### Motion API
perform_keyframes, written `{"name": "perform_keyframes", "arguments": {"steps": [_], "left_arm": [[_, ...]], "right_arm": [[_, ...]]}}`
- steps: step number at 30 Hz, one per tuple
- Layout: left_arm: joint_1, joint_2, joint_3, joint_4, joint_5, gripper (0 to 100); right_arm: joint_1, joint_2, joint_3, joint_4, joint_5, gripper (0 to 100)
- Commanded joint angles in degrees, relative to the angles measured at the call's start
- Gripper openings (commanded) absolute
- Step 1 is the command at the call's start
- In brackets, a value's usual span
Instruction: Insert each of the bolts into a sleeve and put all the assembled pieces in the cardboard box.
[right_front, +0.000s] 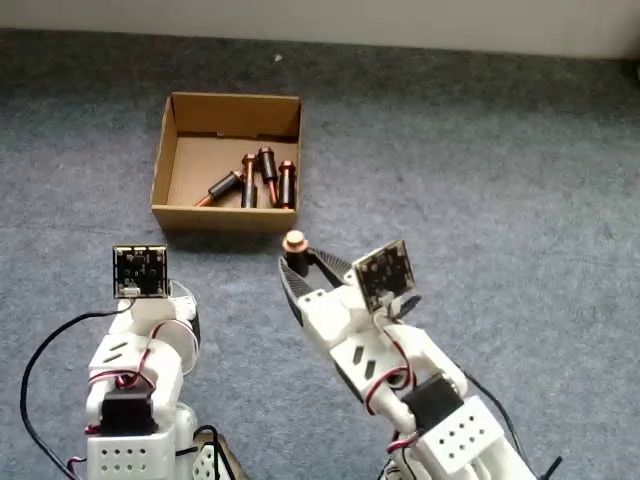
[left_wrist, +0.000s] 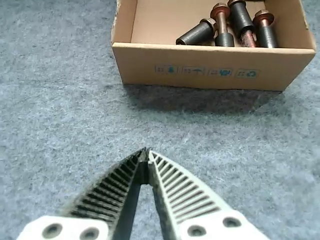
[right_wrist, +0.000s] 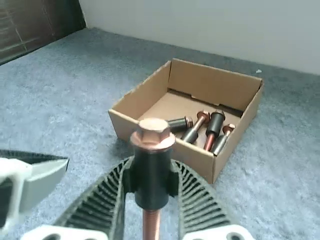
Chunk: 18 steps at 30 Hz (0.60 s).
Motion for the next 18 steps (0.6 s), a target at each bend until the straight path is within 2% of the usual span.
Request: {"name": "perform_keyframes", "arguments": {"steps": [1,8,16,18], "left_arm": [[-0.4,-0.5,0.8,-2.1,-0.6,1],[-0.4,-0.5,0.8,-2.1,-0.6,1],[-0.2,-0.5,0.9,-2.1,-0.7,1],[-0.1,-0.5,1.0,-2.1,-2.9,1]], "right_arm": [[1.0,18.9,-13.3,-10.3,-0.6,0.5],[1.9,50.5,-30.6,-29.2,-0.2,0.5],[2.6,75.9,-41.5,-46.5,9.2,0.5],[2.8,80.0,-42.9,-48.3,9.9,0.9]]}}
